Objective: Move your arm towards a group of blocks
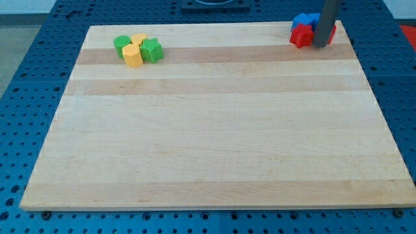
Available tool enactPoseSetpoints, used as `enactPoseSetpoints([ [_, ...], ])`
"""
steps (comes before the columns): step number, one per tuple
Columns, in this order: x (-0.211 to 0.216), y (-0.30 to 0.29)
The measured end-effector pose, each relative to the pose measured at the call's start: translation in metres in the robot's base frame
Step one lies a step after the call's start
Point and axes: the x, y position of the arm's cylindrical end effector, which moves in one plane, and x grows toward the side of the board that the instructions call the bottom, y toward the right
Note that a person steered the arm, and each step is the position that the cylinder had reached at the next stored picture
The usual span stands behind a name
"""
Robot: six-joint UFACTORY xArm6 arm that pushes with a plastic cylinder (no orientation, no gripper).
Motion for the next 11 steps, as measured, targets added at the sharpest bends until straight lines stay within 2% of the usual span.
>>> enactPoseSetpoints([
  [2,0.007,-0.002],
  [3,0.042,-0.024],
  [4,0.056,-0.075],
  [8,0.083,-0.346],
  [10,0.082,-0.467],
  [11,0.064,-0.496],
])
